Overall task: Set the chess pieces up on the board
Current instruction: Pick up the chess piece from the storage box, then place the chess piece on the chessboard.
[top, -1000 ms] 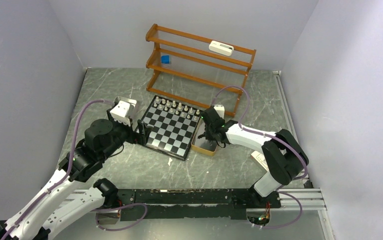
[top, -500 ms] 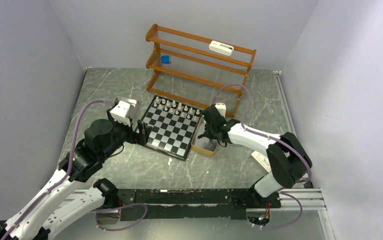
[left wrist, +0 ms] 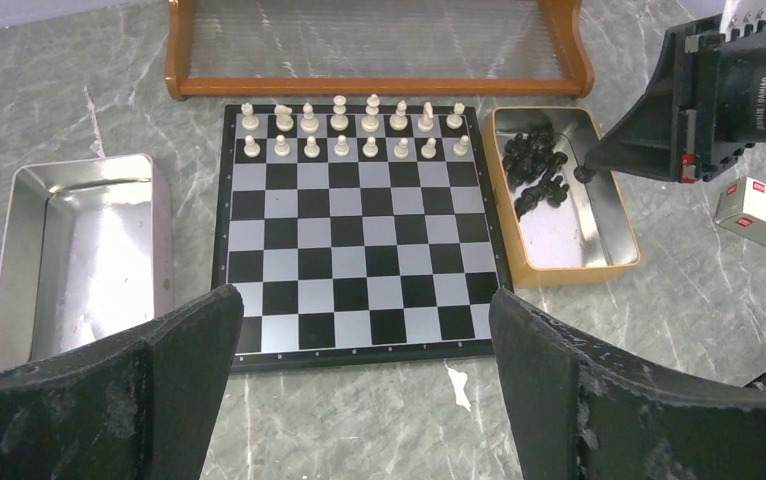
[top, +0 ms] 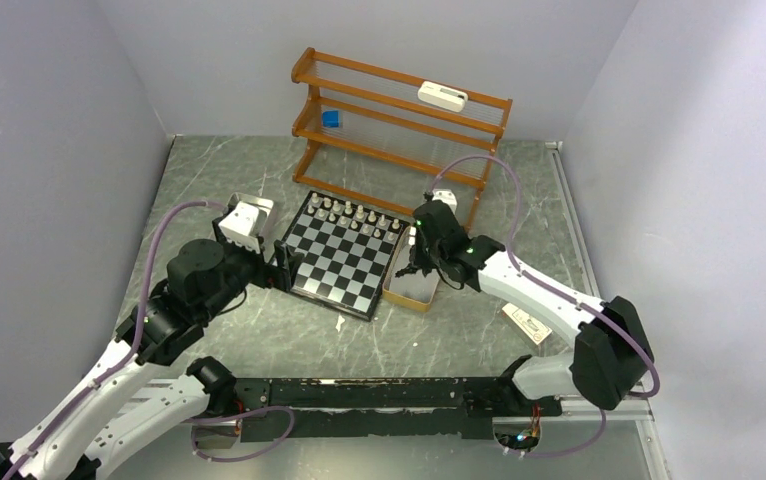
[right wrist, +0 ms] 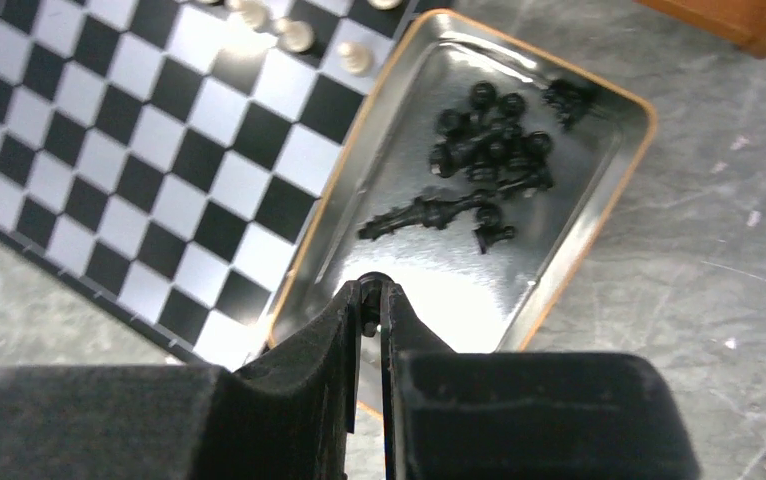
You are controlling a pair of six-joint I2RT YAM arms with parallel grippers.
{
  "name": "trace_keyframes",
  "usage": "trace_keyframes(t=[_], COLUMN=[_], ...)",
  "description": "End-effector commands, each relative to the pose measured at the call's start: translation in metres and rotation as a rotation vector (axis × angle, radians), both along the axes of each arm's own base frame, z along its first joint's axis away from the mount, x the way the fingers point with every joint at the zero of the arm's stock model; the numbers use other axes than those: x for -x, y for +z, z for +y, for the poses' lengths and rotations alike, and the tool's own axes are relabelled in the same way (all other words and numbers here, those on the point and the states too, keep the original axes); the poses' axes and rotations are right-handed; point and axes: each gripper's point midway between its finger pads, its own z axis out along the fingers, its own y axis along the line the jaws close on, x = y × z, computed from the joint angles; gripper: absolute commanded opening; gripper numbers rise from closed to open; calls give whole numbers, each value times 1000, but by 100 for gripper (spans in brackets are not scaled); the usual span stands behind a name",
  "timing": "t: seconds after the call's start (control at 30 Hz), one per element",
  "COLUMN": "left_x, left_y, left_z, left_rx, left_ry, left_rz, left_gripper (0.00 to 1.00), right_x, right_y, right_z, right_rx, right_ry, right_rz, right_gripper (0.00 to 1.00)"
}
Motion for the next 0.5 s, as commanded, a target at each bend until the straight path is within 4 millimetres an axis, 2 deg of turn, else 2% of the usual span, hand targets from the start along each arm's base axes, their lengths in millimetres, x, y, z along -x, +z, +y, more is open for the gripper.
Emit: trace_keyframes(t=[0.0, 0.17, 0.47], left_x=[2, 3, 6], left_y=[4, 10, 24], left_z=[1, 9, 34], left_rx=[-1, 11, 43], left_ry=[-8, 25, 130], left_rz=[-22, -43, -90], left_gripper=[98, 98, 97], right_x=[11, 26, 56], right_y=[28, 33, 14], right_z=[32, 62, 112], right_rx=[-98, -136, -126], right_ry=[124, 199, 273], right_rz=[-31, -22, 23], right_gripper=[8, 6, 6])
